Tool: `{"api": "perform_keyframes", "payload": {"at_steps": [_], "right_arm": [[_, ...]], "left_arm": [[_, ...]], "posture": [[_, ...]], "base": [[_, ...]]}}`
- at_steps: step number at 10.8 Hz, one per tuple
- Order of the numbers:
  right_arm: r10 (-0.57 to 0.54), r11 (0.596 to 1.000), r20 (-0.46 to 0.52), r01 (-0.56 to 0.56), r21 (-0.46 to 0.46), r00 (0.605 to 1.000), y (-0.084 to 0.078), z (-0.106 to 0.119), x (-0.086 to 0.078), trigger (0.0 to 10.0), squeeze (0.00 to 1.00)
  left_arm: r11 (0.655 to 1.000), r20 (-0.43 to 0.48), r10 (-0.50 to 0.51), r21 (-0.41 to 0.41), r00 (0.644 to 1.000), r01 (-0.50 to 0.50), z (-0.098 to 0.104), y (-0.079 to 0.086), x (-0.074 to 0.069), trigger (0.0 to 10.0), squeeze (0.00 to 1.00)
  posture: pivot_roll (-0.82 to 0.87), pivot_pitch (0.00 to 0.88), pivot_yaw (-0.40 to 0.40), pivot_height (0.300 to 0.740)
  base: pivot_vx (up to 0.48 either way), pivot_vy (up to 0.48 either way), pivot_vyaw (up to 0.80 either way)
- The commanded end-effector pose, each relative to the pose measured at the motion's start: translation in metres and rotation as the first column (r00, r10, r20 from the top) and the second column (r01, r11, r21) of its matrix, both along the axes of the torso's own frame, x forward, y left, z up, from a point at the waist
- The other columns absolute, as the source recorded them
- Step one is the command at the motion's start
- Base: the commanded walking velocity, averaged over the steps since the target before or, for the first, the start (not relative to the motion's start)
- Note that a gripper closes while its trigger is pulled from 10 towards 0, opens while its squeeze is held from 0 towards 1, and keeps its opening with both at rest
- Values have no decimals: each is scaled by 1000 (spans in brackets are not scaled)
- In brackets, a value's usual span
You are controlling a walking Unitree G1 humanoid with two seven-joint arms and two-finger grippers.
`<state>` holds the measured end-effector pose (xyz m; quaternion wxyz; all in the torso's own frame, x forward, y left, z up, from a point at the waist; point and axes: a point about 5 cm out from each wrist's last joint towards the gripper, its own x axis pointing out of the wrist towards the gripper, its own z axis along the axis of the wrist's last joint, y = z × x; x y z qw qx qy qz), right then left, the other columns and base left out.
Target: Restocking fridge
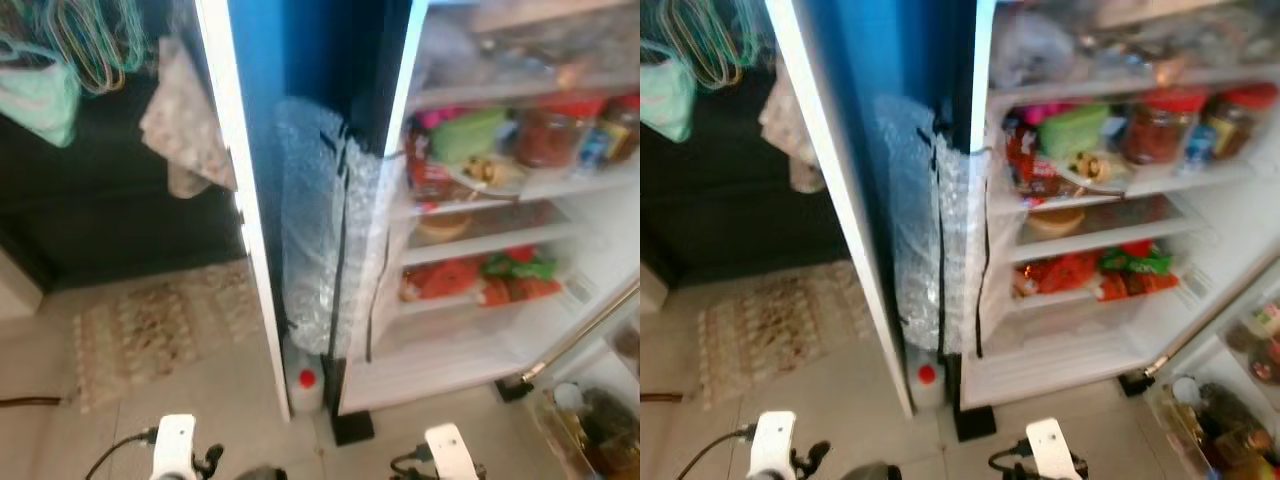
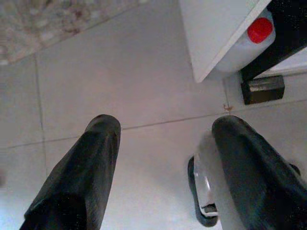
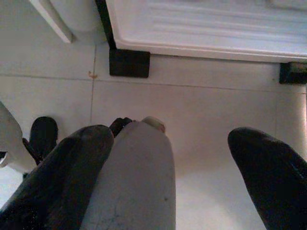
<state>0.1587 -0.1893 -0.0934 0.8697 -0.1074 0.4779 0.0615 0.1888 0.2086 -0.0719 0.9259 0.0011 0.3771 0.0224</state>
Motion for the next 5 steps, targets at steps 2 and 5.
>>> {"api": "perform_keyframes", "payload": {"at_steps": [2,5], "right_arm": [[-24,1000,-101,25,17,995,1,-11,-27,10000,0],[-27,999,-100,29,19,995,1,-11,-26,10000,0]], "left_arm": [[1000,2,-14,-7,1000,14,0,-4,0,10000,0],[1000,9,-22,-12,1000,22,0,-6,2,10000,0]], "posture": [[-31,40,32,662],[-32,45,32,717]], "base": [[0,0,0],[0,0,0]]}}
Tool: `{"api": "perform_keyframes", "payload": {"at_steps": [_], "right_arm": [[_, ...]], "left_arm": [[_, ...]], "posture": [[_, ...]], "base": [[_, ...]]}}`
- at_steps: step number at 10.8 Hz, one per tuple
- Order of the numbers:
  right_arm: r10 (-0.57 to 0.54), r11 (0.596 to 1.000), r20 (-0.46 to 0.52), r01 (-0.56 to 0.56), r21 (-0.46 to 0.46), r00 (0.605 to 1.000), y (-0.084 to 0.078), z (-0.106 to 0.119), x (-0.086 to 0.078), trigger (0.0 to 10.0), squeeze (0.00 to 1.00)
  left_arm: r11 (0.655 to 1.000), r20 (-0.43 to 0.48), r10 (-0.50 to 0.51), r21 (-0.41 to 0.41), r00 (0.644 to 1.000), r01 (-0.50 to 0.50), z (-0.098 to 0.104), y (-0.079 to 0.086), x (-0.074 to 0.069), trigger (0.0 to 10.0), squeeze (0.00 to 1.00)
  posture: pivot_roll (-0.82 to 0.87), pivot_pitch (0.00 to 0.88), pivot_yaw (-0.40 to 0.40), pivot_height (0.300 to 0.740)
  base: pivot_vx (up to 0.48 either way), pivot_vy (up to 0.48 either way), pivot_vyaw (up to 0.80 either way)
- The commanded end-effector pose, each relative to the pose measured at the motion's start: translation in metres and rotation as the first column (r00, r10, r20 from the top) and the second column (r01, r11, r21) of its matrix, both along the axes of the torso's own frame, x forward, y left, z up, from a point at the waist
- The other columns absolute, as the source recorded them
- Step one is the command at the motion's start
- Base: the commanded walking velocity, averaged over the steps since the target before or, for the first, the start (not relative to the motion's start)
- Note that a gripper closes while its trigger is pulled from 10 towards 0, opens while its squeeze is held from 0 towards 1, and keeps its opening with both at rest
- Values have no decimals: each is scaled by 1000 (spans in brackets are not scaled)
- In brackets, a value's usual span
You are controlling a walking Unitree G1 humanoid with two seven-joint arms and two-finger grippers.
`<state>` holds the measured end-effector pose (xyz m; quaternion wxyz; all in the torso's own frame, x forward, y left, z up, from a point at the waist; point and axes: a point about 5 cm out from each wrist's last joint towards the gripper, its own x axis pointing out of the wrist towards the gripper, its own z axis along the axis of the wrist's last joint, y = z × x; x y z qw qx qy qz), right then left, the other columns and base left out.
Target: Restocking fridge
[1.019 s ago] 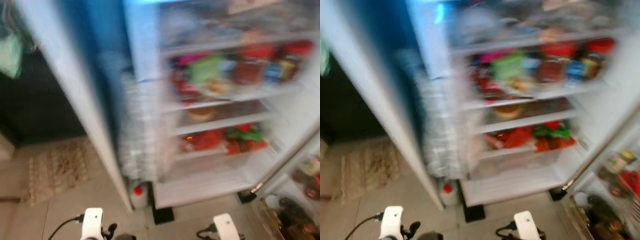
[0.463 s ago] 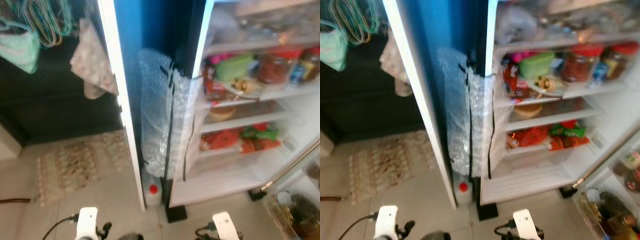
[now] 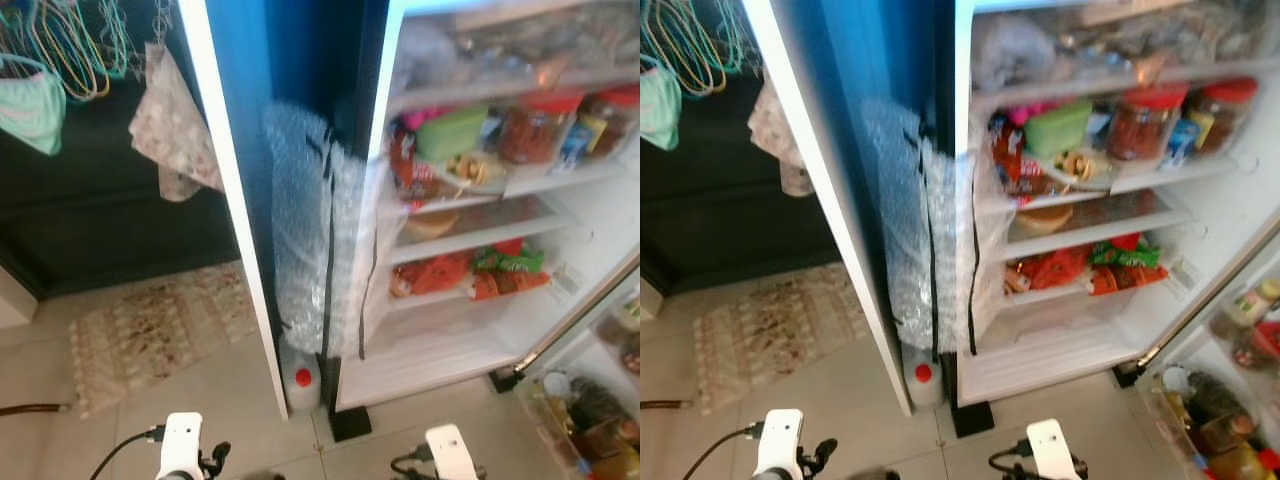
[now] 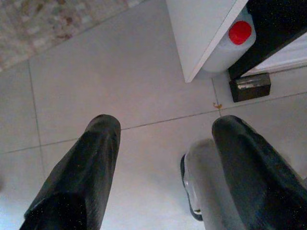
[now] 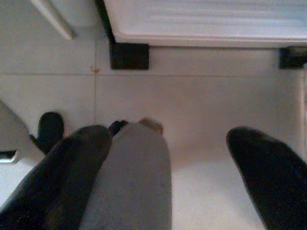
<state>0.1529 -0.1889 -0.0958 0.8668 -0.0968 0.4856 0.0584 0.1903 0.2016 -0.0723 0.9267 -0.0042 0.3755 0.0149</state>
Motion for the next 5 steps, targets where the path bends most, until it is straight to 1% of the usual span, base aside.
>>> {"api": "perform_keyframes", "payload": {"at_steps": [1,5], "right_arm": [[-10,1000,-83,11,8,996,1,-8,-20,10000,0],[-21,1000,-78,22,16,997,2,-8,-20,10000,0]], "left_arm": [[1000,4,-15,2,1000,15,1,0,1,10000,0],[1000,-17,-21,3,1000,21,-2,-1,-2,10000,0]], "posture": [[-31,46,33,737],[-30,49,36,740]], "base": [[0,0,0],[0,0,0]]}}
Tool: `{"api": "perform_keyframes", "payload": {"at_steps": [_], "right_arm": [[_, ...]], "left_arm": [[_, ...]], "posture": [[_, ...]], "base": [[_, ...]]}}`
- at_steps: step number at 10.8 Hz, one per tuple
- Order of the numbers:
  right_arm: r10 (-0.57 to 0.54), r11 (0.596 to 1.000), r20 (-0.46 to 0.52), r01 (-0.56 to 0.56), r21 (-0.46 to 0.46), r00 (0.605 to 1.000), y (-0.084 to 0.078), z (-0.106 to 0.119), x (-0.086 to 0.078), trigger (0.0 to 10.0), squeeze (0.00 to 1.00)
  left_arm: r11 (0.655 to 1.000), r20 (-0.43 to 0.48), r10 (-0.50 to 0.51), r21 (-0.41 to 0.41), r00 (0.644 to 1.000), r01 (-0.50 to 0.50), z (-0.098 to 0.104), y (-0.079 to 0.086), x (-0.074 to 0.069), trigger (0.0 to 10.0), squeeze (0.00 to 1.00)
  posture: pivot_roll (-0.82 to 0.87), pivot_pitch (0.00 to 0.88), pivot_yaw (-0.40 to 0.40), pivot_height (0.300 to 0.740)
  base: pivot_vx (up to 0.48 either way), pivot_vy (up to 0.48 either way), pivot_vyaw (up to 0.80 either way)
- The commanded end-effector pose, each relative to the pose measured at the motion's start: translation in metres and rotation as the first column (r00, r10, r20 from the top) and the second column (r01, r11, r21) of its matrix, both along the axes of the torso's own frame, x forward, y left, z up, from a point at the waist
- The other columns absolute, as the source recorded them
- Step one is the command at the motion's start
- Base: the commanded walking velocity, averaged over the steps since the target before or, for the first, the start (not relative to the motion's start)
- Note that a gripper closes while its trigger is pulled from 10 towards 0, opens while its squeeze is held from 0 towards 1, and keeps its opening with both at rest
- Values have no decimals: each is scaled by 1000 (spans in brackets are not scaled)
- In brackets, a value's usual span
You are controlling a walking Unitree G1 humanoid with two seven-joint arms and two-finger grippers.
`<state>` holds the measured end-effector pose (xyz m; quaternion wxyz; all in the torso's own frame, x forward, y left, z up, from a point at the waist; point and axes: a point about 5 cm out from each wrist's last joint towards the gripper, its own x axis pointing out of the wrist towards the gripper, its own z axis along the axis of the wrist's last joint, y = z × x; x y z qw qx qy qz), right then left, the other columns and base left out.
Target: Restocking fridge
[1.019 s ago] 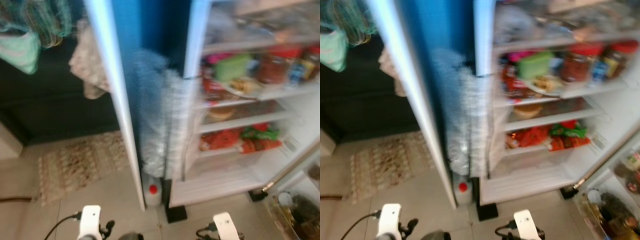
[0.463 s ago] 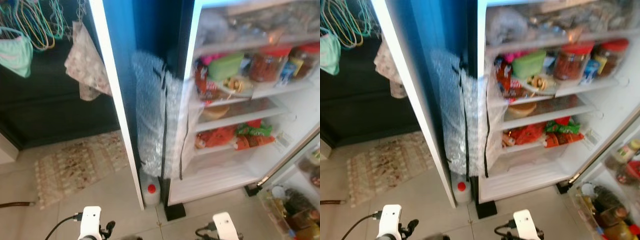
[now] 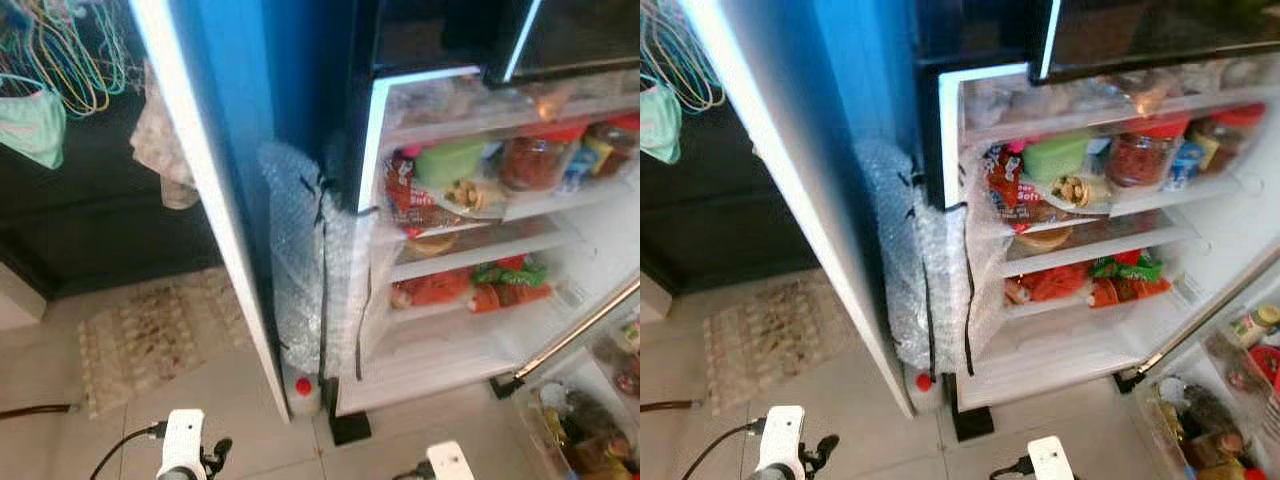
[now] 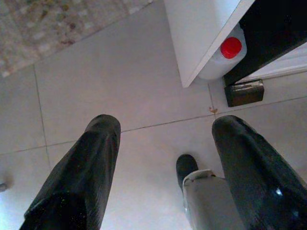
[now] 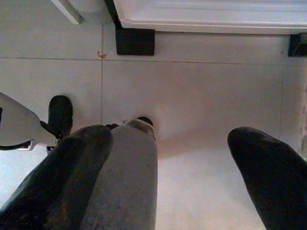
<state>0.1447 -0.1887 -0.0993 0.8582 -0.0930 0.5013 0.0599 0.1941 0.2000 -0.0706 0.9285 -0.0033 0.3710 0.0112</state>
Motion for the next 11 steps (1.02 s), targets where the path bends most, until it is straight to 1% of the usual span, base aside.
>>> {"api": "perform_keyframes", "payload": {"at_steps": [1,3,7,8,11], "right_arm": [[-8,1000,-42,8,16,999,2,-5,-11,10000,0],[-15,1000,-37,16,27,999,3,-4,-12,10000,0],[-18,1000,-38,19,17,999,2,-5,-12,10000,0],[-25,1000,-45,25,5,999,1,-5,-13,10000,0],[-34,999,-50,35,18,998,2,-6,-14,10000,0]], "left_arm": [[1000,-32,-14,2,999,14,-4,1,-7,10000,0],[1000,-39,-20,3,999,20,-5,1,-8,10000,0],[1000,-35,-23,11,999,23,-4,3,-8,10000,0],[1000,-29,-27,11,999,27,-3,2,-5,10000,0],[999,-30,-41,11,999,41,-3,0,-5,10000,0]], "posture": [[-31,50,36,740],[-32,45,38,740],[-31,35,40,740],[-32,30,42,740],[-35,19,44,740]], "base": [[0,394,0],[0,437,0],[0,480,0],[0,270,-431],[0,0,-763]]}}
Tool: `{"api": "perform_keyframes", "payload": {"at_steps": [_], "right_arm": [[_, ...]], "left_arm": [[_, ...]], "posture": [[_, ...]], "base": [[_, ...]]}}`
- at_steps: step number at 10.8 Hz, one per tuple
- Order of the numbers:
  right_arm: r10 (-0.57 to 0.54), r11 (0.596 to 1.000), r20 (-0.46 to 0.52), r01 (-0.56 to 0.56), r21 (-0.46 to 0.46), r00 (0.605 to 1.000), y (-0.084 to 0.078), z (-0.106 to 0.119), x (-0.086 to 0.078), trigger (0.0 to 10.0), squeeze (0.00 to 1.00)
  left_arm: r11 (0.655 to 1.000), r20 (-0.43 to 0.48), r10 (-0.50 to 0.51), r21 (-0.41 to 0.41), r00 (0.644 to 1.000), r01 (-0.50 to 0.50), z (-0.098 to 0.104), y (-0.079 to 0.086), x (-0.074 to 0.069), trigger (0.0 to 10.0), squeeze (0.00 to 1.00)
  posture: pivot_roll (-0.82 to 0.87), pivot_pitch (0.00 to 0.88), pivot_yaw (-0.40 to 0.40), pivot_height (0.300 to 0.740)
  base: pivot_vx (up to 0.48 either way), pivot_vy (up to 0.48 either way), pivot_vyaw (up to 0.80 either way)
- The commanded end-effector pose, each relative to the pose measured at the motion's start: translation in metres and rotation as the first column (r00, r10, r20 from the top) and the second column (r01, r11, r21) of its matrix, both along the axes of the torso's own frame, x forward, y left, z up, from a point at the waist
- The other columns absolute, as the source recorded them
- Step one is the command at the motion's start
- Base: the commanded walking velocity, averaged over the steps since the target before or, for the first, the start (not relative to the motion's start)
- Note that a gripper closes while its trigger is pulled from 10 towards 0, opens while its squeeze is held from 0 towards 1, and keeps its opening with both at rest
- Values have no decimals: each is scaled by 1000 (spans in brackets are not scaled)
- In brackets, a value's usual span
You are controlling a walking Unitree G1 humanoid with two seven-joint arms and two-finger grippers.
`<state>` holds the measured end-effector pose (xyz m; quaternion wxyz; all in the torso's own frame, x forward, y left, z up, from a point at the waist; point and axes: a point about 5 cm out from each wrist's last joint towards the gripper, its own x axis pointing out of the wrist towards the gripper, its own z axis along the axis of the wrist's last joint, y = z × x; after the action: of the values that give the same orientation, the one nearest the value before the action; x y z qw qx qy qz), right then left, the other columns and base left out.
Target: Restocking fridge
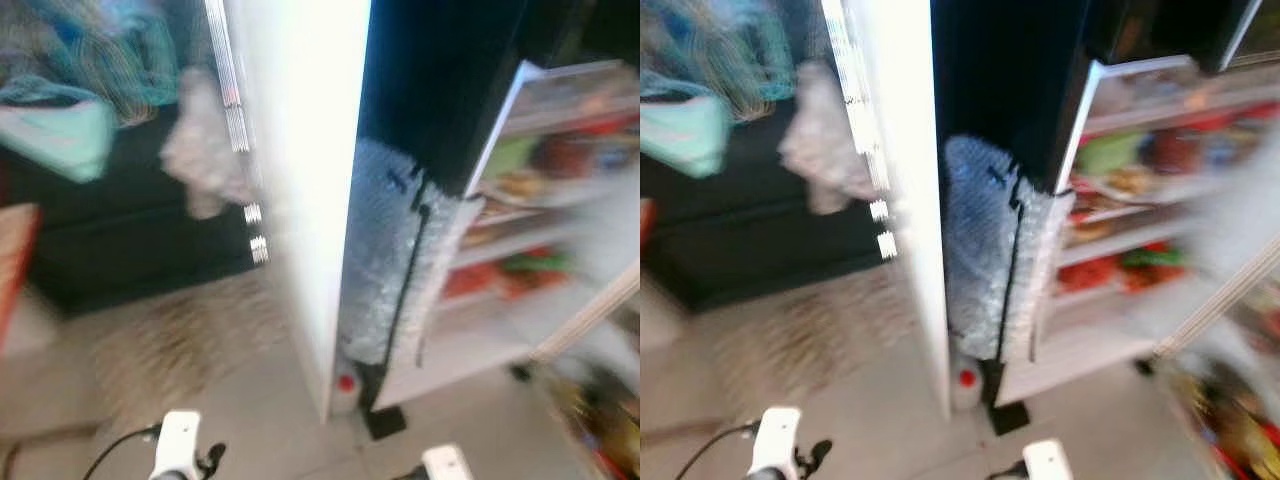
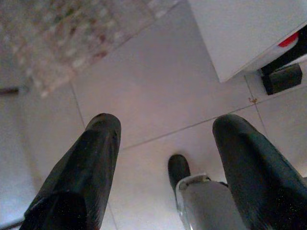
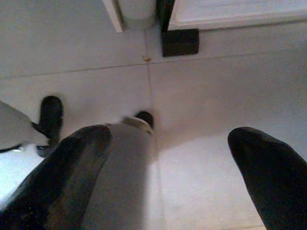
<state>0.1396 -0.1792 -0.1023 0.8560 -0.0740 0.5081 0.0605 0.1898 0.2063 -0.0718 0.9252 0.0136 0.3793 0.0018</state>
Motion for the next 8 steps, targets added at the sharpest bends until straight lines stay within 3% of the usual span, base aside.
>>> {"api": "perform_keyframes", "payload": {"at_steps": [1,8], "right_arm": [[-10,1000,-36,10,-13,999,-7,-3,-9,10000,0],[-16,1000,-35,15,-13,999,-7,-2,-8,10000,0]], "left_arm": [[1000,-7,-5,-20,1000,5,-2,-7,-1,10000,0],[1000,-32,7,-24,999,-7,-5,-6,-5,10000,0]], "posture": [[-35,19,44,740],[-34,28,44,740]], "base": [[0,0,-769],[0,46,-766]]}}
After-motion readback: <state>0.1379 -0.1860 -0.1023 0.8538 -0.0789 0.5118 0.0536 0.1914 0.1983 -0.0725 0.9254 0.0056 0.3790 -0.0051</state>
